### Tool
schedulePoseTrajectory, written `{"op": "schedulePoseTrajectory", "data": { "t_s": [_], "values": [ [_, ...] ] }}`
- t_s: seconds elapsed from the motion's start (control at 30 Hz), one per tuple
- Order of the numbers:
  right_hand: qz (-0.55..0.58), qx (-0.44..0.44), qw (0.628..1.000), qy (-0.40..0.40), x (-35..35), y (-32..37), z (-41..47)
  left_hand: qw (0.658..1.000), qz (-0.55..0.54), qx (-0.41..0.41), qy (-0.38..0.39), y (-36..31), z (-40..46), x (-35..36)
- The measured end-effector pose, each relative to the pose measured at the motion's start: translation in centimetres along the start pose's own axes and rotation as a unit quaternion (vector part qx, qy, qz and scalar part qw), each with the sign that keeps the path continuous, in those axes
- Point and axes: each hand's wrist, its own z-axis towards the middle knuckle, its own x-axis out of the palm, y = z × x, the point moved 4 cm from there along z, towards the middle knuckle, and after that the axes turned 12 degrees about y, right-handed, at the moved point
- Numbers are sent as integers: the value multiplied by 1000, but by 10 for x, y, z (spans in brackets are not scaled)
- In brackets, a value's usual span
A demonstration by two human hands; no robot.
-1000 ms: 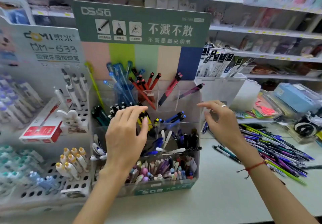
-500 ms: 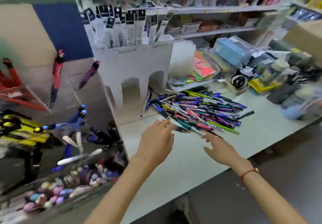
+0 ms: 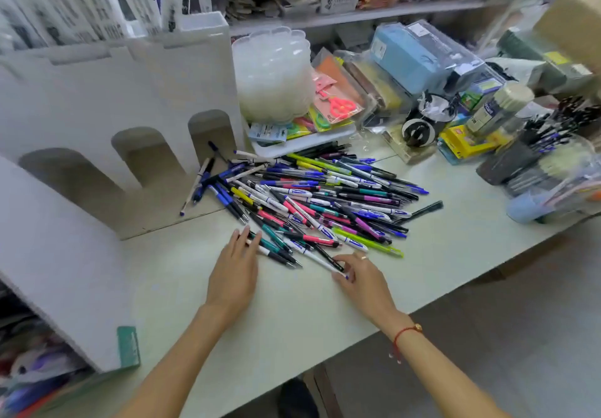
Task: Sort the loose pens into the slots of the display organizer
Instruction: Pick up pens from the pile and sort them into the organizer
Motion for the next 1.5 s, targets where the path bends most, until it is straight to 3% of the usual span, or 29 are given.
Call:
{"op": "schedulePoseTrajectory", "data": {
  "t_s": [0.1,0.23,0.3,0.37,0.53,0.67,0.87,1.0,1.07,1.2,1.33,1.4,1.5],
  "values": [
    [-11,-15,1000,-19,-1,11,14,999,23,29,-25,-12,1,8],
    [-118,-77,985,-99,-9,23,26,997,59,47,-34,-8,9,-6],
    [-169,-114,977,-66,-5,35,32,995,78,48,-24,1,15,-13],
    [-215,-123,968,-25,6,46,41,998,52,13,-18,9,18,-22],
    [-347,-113,930,-46,32,82,61,991,-57,-114,-45,25,-2,-20],
    [-386,-77,918,-50,37,105,71,983,-73,-170,-7,32,-27,-6],
    [-372,-46,927,9,41,117,78,985,-66,-159,30,35,-37,-17],
    [-354,-56,933,36,33,122,73,967,-178,-182,11,28,-36,-31],
    [-314,-87,944,56,32,119,73,951,-243,-193,19,25,-34,-31],
    [-161,-71,968,176,21,111,73,929,-308,-200,52,13,-30,-28],
    [23,-33,959,282,4,107,65,895,-396,-194,63,1,-28,-20],
    [124,-7,940,319,-4,106,59,852,-482,-197,57,-5,-27,-20],
    [326,2,873,362,-8,108,57,763,-611,-197,71,-19,-28,-32]
  ]
}}
